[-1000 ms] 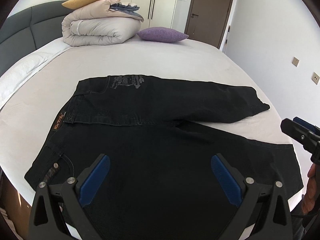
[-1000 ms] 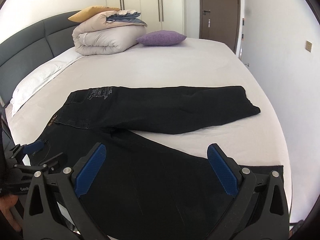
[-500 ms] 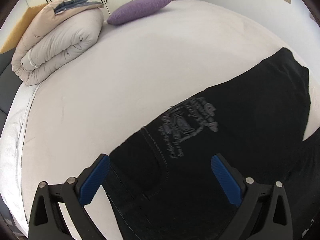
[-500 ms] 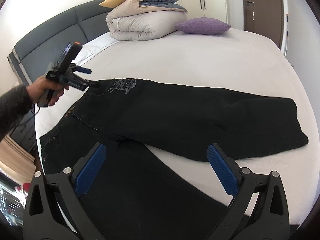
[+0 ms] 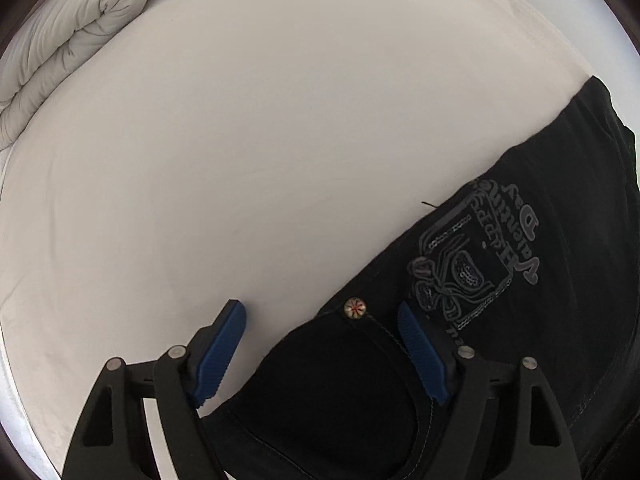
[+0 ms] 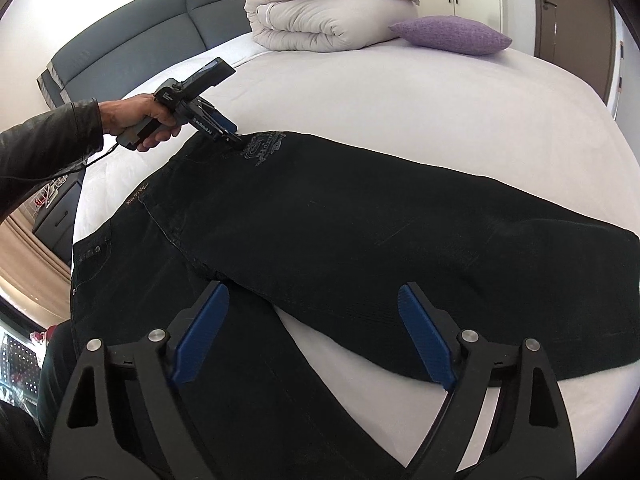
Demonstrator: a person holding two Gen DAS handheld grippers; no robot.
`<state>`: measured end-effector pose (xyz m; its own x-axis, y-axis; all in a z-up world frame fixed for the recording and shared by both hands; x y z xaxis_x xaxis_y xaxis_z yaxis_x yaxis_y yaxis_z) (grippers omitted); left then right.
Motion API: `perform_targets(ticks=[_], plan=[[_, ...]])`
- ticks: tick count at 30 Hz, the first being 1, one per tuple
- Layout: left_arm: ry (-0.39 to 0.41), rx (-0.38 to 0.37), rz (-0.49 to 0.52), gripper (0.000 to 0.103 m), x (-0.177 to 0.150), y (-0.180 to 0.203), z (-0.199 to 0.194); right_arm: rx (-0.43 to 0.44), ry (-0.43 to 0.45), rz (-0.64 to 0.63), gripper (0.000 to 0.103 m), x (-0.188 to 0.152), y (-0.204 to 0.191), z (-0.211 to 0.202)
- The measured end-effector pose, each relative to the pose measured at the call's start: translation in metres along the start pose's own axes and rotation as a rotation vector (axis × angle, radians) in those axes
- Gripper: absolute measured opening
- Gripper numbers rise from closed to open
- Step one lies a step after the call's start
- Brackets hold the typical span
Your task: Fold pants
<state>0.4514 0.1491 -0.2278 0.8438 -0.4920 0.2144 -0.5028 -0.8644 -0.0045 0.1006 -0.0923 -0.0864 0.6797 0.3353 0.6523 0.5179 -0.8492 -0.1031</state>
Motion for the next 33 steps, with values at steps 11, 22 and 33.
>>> perform_targets(ticks=[11,22,33], plan=[[0.040,0.036,0.041,0.013,-0.027,0.027,-0.013,0.023,0.020,-0.068,0.078,0.045,-0.008,0.013],[0.434,0.253,0.111,0.012,-0.136,0.104,-0.112,-0.011,0.008,-0.245,0.068,0.132,-0.030,0.045],[0.562,0.224,0.091,0.012,-0.136,0.120,-0.128,-0.041,-0.154,-0.494,0.047,0.169,-0.095,0.127]])
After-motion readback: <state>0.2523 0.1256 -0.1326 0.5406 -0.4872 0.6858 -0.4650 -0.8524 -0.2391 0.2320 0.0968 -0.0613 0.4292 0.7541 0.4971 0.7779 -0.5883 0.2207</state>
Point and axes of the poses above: each gripper's, at about its wrist camera, not at the fingertips, and z roughly the way its jaws point, y to its right, x to its top, the point moved 9 cm from there along z, roughly the way its jaws point, and after that the axes turned 5 degrees about -z, right-handed, at the moved point
